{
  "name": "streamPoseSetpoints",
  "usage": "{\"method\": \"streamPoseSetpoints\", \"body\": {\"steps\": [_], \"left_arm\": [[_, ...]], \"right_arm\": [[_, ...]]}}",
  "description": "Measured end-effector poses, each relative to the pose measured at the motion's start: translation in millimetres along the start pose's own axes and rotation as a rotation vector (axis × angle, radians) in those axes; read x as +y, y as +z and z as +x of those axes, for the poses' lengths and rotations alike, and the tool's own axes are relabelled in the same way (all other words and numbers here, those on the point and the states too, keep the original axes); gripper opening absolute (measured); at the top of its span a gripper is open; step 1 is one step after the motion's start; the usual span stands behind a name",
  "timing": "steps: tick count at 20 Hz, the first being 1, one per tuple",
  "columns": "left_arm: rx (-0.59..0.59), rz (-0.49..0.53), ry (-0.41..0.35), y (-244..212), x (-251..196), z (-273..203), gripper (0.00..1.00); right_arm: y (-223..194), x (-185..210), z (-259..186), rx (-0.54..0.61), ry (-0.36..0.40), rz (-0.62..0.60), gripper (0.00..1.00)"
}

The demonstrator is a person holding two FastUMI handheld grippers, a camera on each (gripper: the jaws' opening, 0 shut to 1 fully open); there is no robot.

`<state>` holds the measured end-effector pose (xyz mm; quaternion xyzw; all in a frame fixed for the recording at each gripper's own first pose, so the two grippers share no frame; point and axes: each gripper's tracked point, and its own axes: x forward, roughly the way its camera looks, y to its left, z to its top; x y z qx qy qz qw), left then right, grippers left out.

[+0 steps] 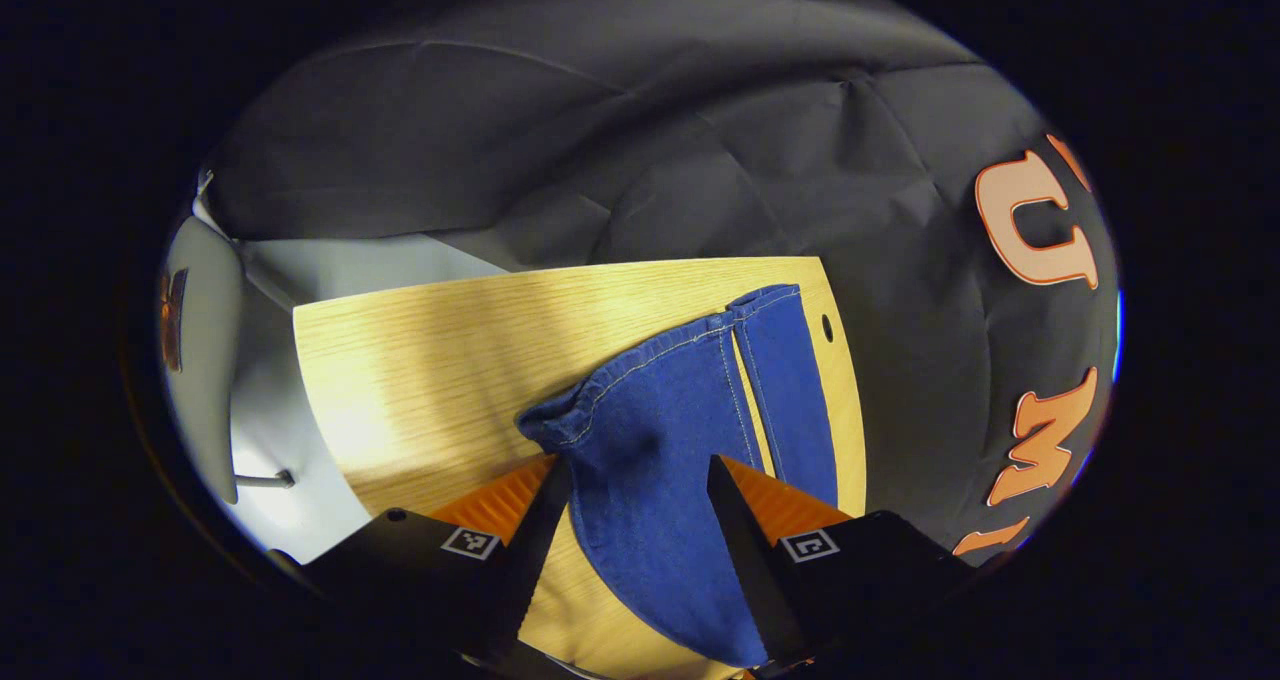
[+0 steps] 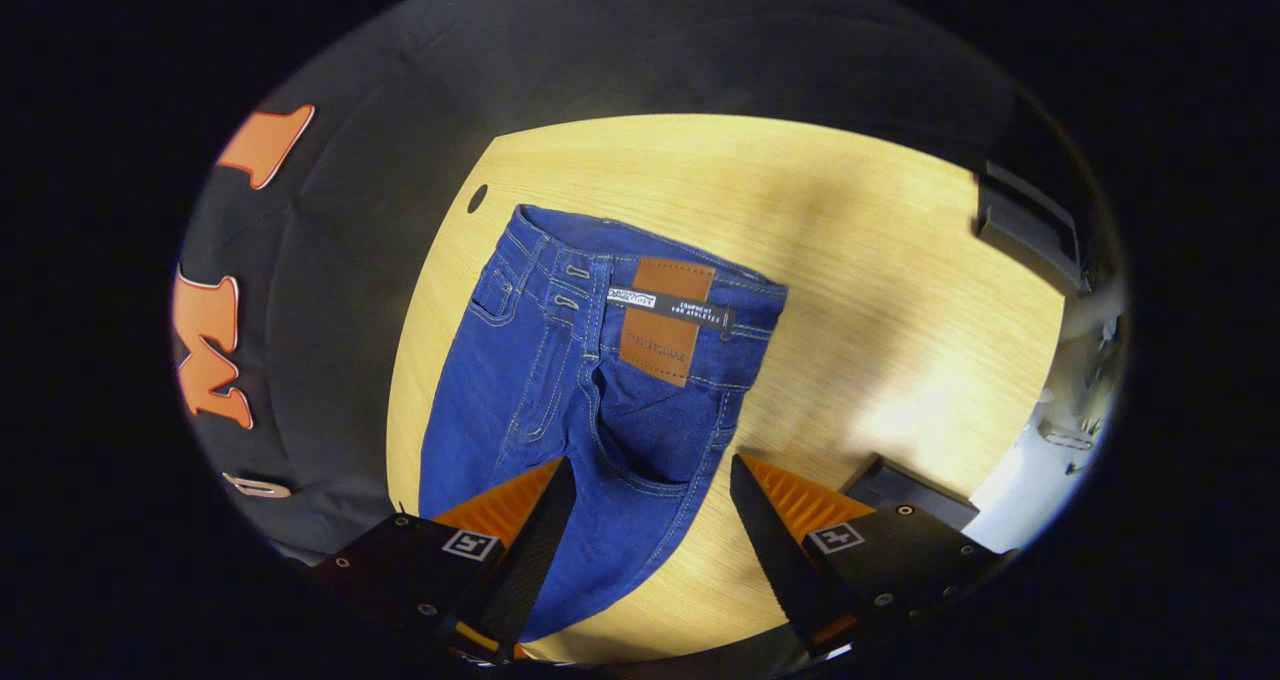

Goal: Grasp the waist and the cuffs of the jeans and fold them to make the two legs overlap; first hold the waist and fold one-third of the jeans toward the cuffs, then hold the cuffs and fold the remaining one-third in the same direction to finish folding.

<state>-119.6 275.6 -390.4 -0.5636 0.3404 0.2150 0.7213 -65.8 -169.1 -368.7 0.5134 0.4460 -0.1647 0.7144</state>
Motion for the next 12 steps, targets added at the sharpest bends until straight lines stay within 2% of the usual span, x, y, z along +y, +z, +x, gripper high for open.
{"method": "streamPoseSetpoints", "body": {"steps": [7, 8, 9, 11, 12], "left_arm": [[-0.022, -0.037, -0.046, 8, -3, 4, 0.86], [-0.024, -0.034, -0.052, 9, -7, 10, 0.85], [-0.023, -0.026, -0.051, 9, -10, 16, 0.84], [-0.008, -0.024, -0.032, 6, -9, 22, 0.76], [-0.003, -0.030, -0.018, 7, -6, 26, 0.61]], "right_arm": [[9, 9, 8, -0.019, 0.089, 0.074, 0.93], [9, 9, 11, -0.016, 0.086, 0.069, 0.90], [9, 10, 13, -0.015, 0.083, 0.066, 0.82], [7, 9, 19, -0.003, 0.060, 0.051, 0.68], [7, 9, 22, 0.002, 0.053, 0.042, 0.69]]}}
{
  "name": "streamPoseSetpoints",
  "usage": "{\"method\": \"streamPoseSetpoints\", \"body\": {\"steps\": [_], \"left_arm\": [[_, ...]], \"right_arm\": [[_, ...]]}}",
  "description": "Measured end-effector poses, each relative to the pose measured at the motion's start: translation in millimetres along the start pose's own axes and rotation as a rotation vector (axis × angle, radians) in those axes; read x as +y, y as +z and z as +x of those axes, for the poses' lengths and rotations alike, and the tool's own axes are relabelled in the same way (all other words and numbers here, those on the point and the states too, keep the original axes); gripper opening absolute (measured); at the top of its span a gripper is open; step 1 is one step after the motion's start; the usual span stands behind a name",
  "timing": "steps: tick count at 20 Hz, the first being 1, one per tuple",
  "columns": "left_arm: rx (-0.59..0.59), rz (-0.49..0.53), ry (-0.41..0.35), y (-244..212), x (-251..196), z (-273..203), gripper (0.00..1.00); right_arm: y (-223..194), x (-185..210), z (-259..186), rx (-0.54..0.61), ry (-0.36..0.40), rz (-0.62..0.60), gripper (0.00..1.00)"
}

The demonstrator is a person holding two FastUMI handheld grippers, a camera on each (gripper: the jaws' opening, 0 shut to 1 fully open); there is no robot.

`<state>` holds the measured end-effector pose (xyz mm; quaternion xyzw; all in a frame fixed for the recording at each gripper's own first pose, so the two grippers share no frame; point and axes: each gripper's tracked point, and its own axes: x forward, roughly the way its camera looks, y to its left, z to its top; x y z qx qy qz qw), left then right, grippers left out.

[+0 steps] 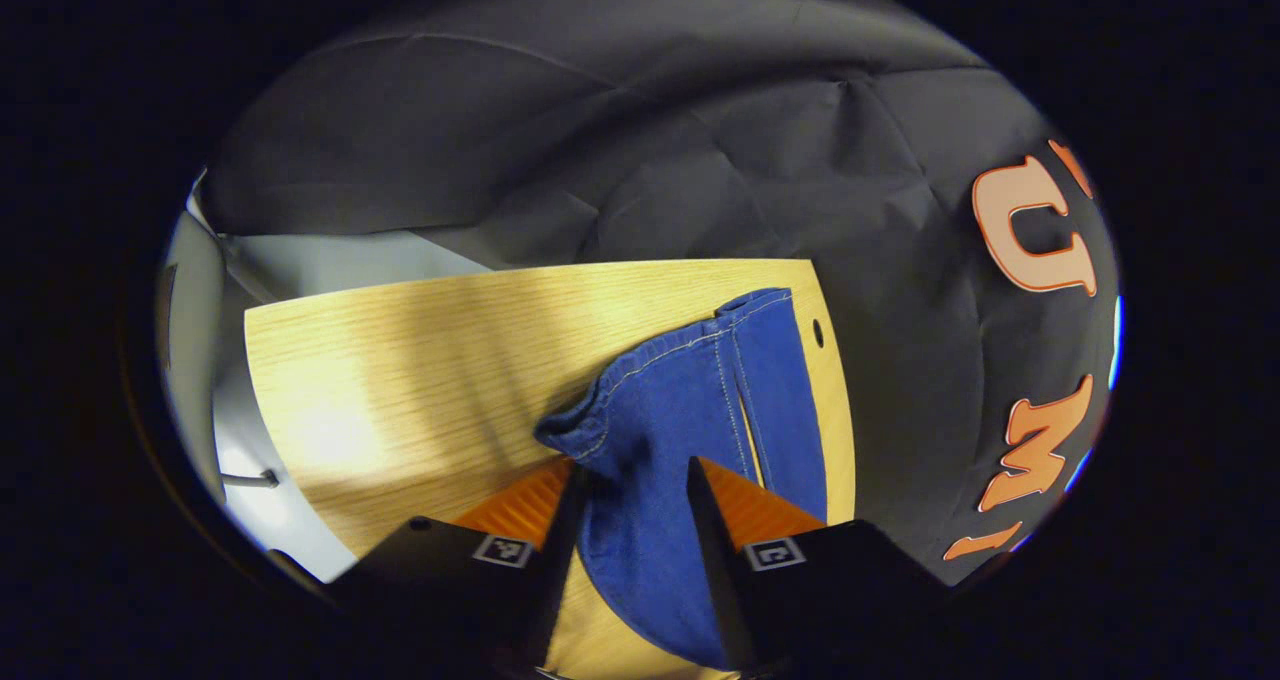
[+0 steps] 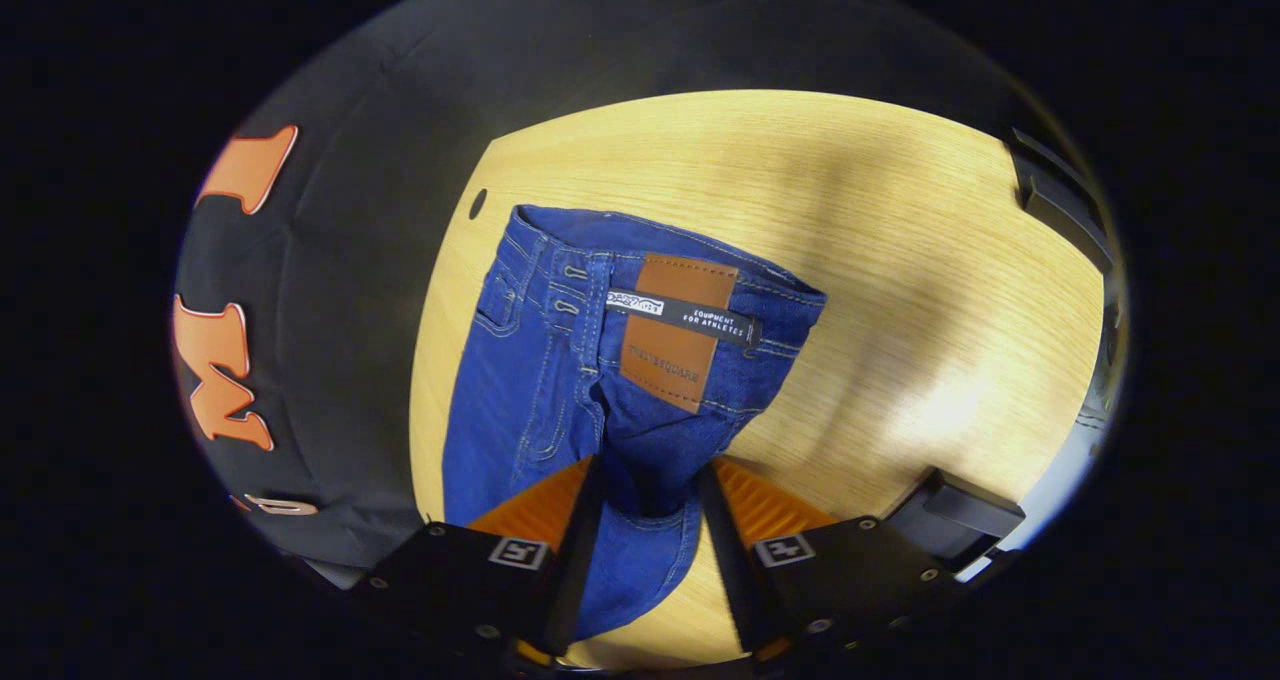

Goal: Grasp the waist and the cuffs of the jeans and fold them to make the two legs overlap; first hold the waist and fold one-third of the jeans toward the cuffs, then hold the cuffs and fold the remaining one-third in the same direction to finish folding.

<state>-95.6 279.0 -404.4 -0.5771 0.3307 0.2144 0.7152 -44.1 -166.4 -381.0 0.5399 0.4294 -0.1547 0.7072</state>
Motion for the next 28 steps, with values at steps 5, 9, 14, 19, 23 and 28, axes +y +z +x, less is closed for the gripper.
{"method": "streamPoseSetpoints", "body": {"steps": [5, 9, 14, 19, 23, 28], "left_arm": [[0.006, -0.006, 0.018, -1, 9, 4, 0.06], [-0.019, 0.024, 0.024, 6, 5, -1, 0.01], [-0.051, 0.080, -0.008, 17, -21, -24, 0.01], [-0.079, 0.117, -0.034, 29, -59, -48, 0.01], [-0.092, 0.091, -0.006, 31, -73, -58, 0.01], [-0.093, 0.119, 0.057, 21, -81, -54, 0.01]], "right_arm": [[-1, 5, 2, -0.010, -0.001, 0.008, 0.20], [1, 10, -6, -0.018, 0.001, 0.038, 0.12], [7, 20, -14, -0.042, 0.012, 0.092, 0.12], [12, 29, -27, -0.031, 0.028, 0.130, 0.12], [19, 44, -39, -0.013, 0.028, 0.152, 0.12], [22, 75, -42, 0.046, 0.065, 0.129, 0.12]]}}
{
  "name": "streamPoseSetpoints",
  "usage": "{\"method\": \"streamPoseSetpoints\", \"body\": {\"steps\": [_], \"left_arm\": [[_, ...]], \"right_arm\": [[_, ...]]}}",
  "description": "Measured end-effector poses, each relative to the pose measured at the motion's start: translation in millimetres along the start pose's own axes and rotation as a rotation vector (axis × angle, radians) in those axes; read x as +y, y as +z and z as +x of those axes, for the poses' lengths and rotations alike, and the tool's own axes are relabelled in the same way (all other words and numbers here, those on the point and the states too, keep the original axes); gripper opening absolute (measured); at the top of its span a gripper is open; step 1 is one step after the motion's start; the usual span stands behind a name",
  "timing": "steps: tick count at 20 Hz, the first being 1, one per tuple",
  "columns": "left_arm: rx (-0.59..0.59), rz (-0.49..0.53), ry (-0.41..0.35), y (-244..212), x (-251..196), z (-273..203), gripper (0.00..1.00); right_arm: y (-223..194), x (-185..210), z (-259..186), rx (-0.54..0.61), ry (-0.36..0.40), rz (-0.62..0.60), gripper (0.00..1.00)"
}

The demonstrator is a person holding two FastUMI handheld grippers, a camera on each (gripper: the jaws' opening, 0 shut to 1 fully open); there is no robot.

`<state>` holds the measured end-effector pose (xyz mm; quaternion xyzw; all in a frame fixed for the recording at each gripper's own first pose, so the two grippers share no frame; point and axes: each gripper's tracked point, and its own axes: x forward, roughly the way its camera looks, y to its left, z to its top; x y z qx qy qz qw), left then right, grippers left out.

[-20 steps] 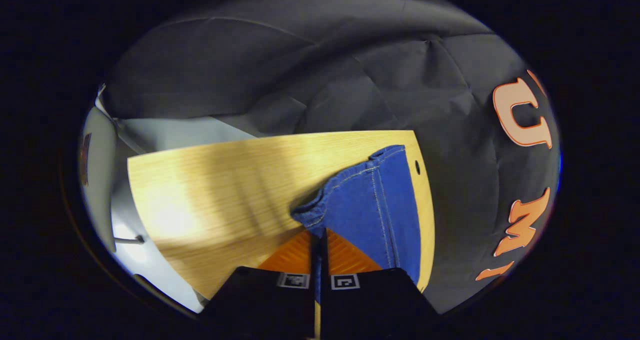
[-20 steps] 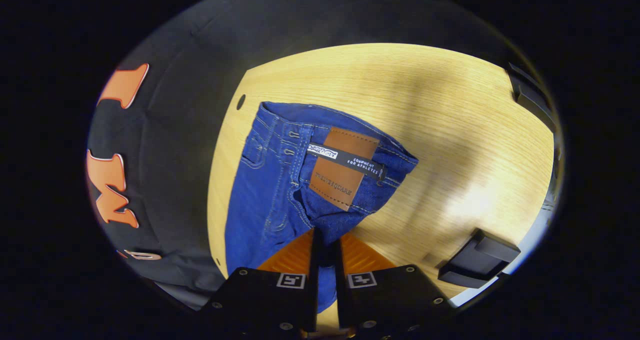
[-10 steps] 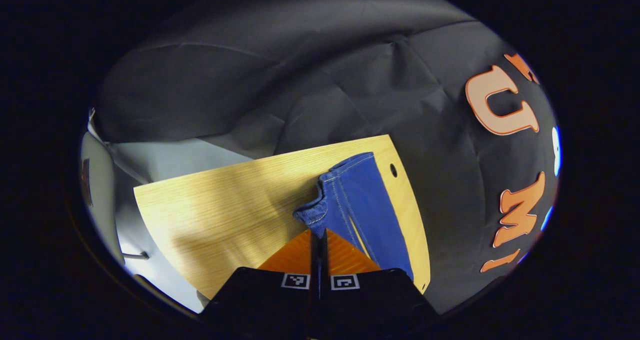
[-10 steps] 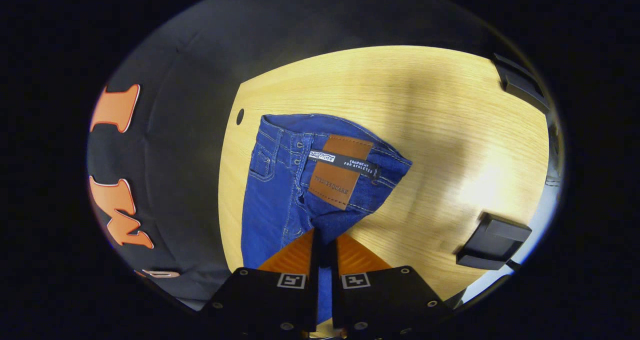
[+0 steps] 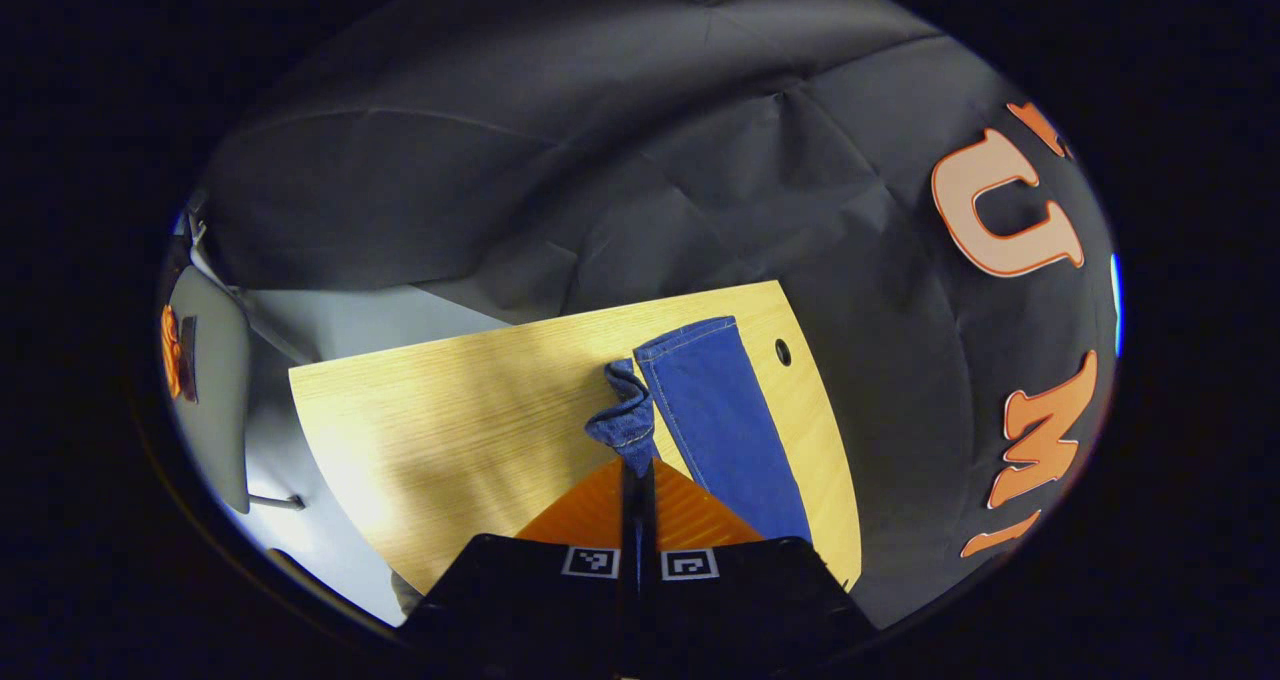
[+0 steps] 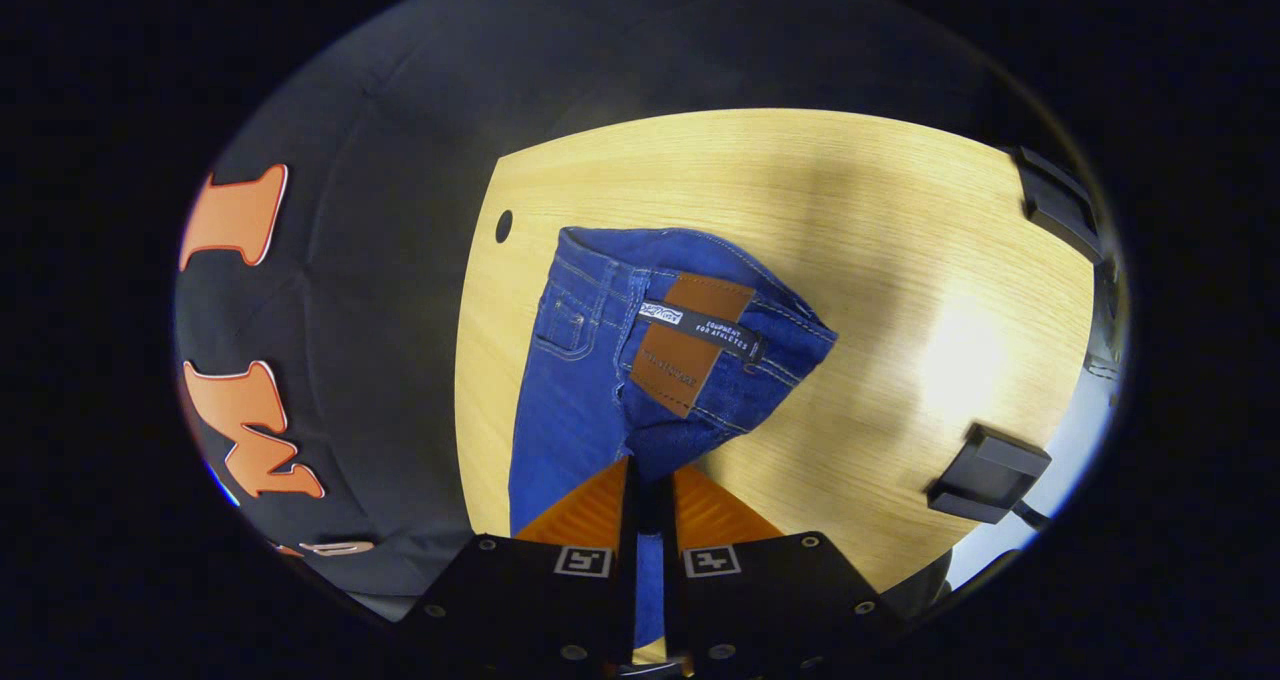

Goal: Grasp the waist and the cuffs of the jeans and fold them to make the two legs overlap; first hold the waist and fold one-third of the jeans toward the cuffs, then hold the cuffs and fold the remaining one-third in the same direction to finish folding.

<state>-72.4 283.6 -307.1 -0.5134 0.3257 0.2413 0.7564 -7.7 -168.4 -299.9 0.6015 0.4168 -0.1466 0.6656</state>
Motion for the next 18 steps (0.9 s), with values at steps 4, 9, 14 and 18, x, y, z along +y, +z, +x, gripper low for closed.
{"method": "streamPoseSetpoints", "body": {"steps": [4, 9, 14, 18], "left_arm": [[0.003, 0.023, 0.016, 5, -20, -1, 0.01], [0.046, -0.015, 0.036, 20, -38, 21, 0.01], [0.067, -0.031, 0.057, 44, -69, 57, 0.01], [0.076, -0.017, 0.073, 56, -101, 95, 0.01]], "right_arm": [[2, 16, 5, 0.032, -0.022, -0.046, 0.12], [7, 46, 9, 0.013, -0.015, 0.017, 0.12], [22, 69, 23, -0.005, -0.032, 0.077, 0.12], [36, 87, 44, 0.003, -0.054, 0.137, 0.12]]}}
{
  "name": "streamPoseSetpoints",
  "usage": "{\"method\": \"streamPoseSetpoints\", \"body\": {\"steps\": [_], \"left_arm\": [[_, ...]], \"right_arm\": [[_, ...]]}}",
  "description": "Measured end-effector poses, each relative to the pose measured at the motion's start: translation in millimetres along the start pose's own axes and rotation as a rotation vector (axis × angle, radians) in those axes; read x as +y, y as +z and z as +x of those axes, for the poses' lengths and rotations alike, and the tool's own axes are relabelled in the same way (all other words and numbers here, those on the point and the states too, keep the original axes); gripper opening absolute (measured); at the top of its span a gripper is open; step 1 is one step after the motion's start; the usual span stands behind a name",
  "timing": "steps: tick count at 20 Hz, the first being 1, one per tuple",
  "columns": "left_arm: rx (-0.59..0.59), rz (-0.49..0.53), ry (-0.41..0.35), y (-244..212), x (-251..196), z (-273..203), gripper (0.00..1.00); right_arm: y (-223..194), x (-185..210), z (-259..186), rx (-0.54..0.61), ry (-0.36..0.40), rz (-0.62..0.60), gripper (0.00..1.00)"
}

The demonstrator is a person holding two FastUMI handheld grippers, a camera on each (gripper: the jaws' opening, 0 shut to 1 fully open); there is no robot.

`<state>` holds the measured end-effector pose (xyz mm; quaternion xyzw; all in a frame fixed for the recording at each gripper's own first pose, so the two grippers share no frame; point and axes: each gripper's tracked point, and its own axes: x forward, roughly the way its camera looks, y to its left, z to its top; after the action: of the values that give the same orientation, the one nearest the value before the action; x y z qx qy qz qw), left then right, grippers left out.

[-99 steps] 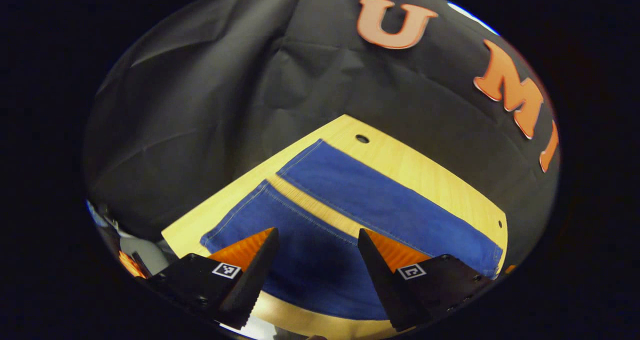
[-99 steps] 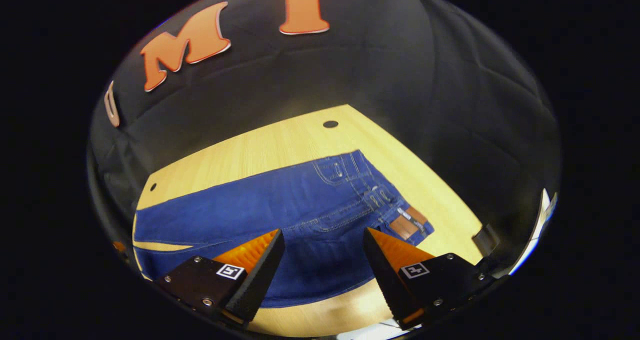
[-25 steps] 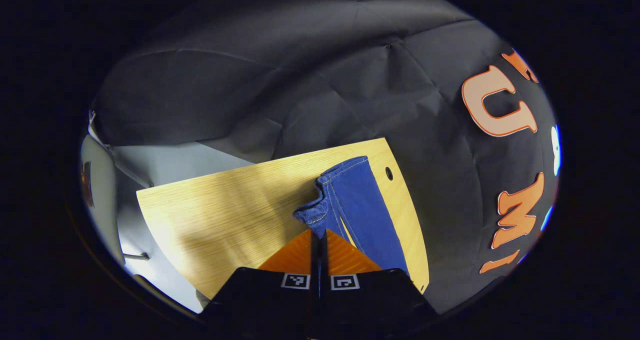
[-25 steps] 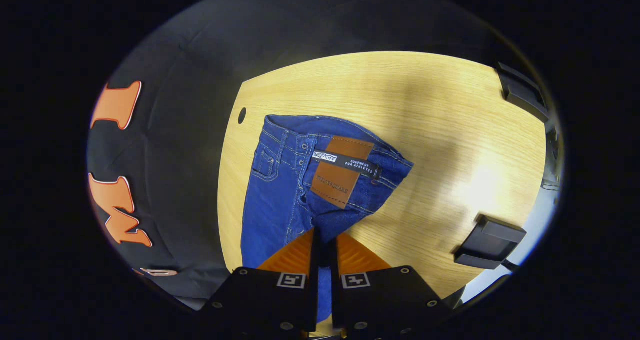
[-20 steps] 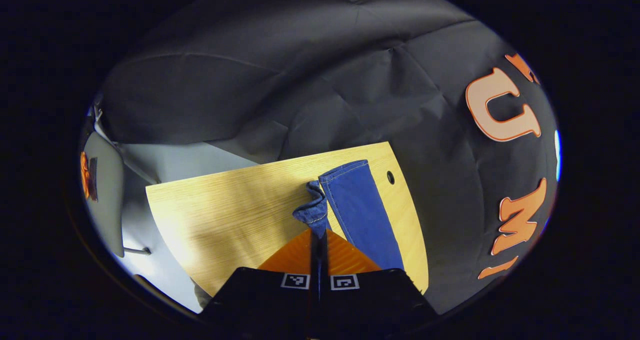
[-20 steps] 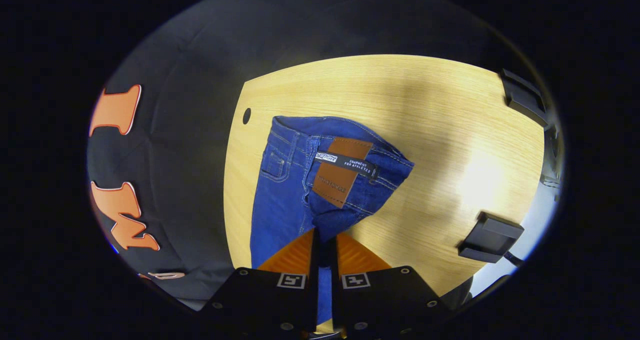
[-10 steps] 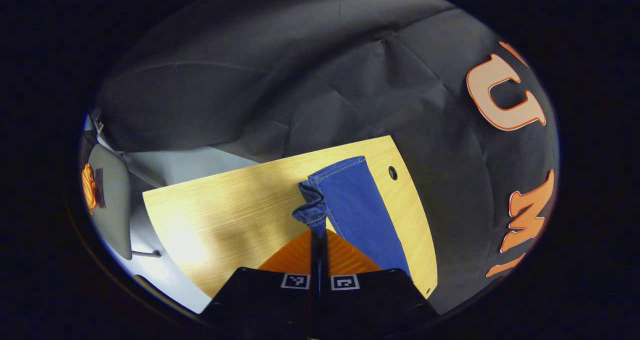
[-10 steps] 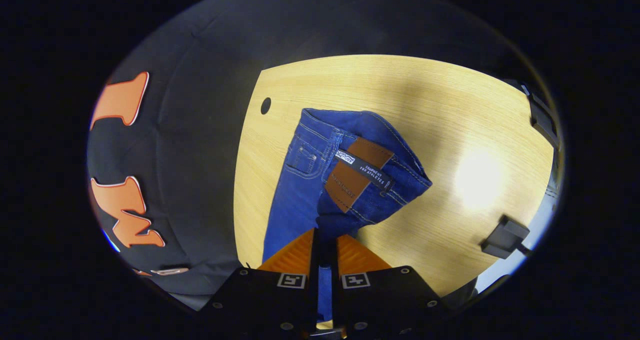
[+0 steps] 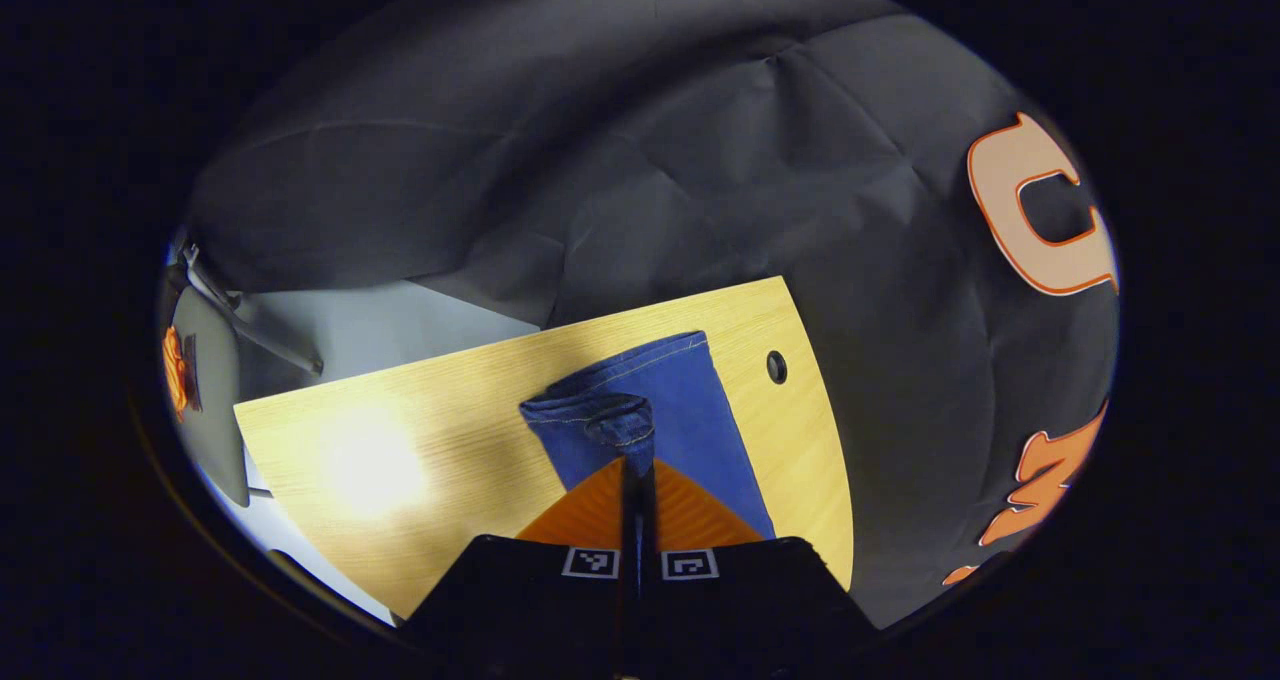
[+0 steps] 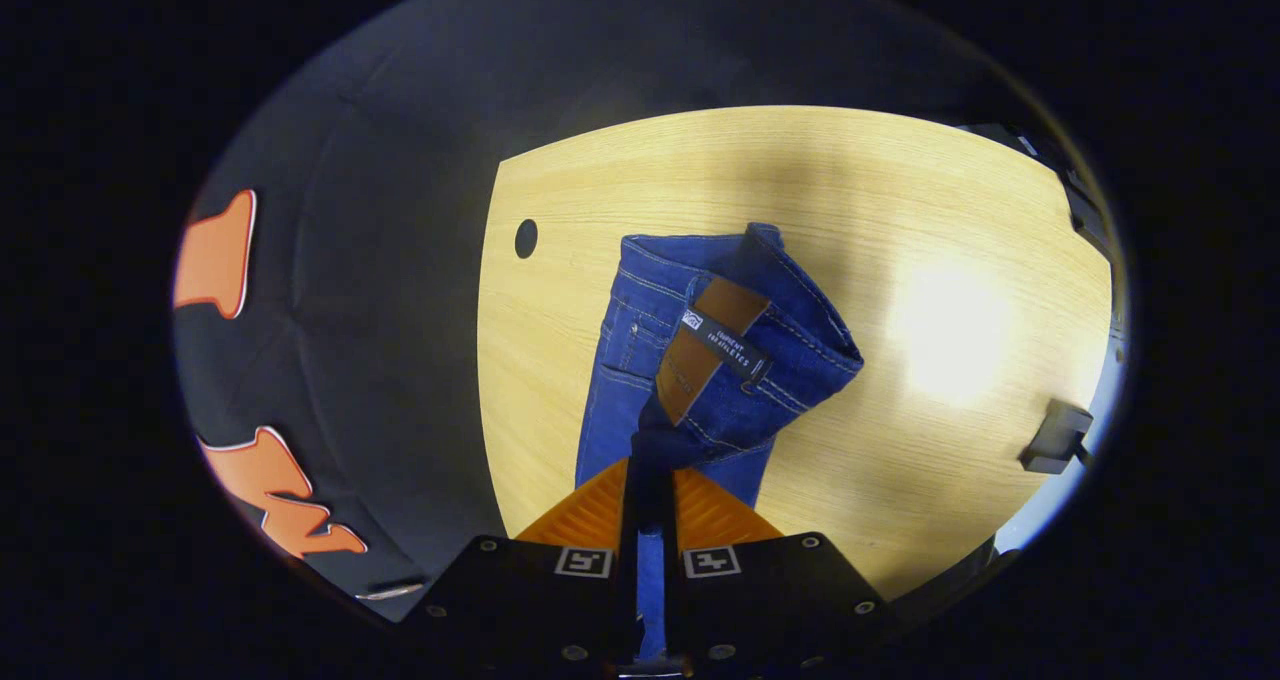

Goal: Grasp the waist and the cuffs of the jeans and fold them to make the two legs overlap; first hold the waist and fold one-third of the jeans toward the cuffs, then hold the cuffs and fold the remaining one-third in the same direction to finish folding.

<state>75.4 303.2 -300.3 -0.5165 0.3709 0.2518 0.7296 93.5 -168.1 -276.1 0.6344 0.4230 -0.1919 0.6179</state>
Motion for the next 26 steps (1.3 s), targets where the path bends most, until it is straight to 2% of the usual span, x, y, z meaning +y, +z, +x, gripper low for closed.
{"method": "streamPoseSetpoints", "body": {"steps": [4, 5, 7, 10, 14, 16, 19, 20, 22, 23, 24, 25, 26], "left_arm": [[0.037, 0.108, 0.003, 15, -31, 33, 0.01], [0.016, 0.135, -0.003, 21, -45, 42, 0.01], [0.037, 0.208, 0.019, 19, -54, 63, 0.01], [0.059, 0.261, 0.026, 10, -68, 86, 0.01], [0.019, 0.273, -0.002, 21, -85, 107, 0.01], [-0.013, 0.262, 0.008, 31, -87, 112, 0.01], [-0.004, 0.288, -0.016, 26, -95, 114, 0.05], [-0.027, 0.308, -0.037, 30, -103, 114, 0.09], [-0.088, 0.364, -0.063, 43, -116, 97, 0.45], [-0.112, 0.389, -0.076, 43, -122, 90, 0.46], [-0.125, 0.412, -0.108, 41, -132, 82, 0.43], [-0.142, 0.435, -0.143, 37, -143, 74, 0.56], [-0.162, 0.465, -0.165, 35, -151, 65, 0.68]], "right_arm": [[11, 18, 30, 0.000, -0.047, -0.001, 0.12], [13, 21, 38, -0.004, -0.064, -0.007, 0.12], [11, 30, 54, 0.008, -0.072, -0.017, 0.12], [13, 37, 69, 0.008, -0.102, -0.013, 0.12], [19, 62, 77, 0.015, -0.063, 0.031, 0.12], [23, 66, 76, 0.030, -0.046, 0.066, 0.12], [27, 77, 74, 0.033, -0.021, 0.107, 0.12], [27, 77, 72, 0.030, -0.016, 0.087, 0.12], [28, 85, 57, 0.013, 0.007, 0.020, 0.11], [30, 97, 59, -0.011, 0.051, -0.016, 0.29], [33, 106, 53, -0.037, 0.088, -0.050, 0.36], [38, 108, 44, -0.059, 0.099, -0.080, 0.35], [42, 106, 35, -0.082, 0.097, -0.115, 0.52]]}}
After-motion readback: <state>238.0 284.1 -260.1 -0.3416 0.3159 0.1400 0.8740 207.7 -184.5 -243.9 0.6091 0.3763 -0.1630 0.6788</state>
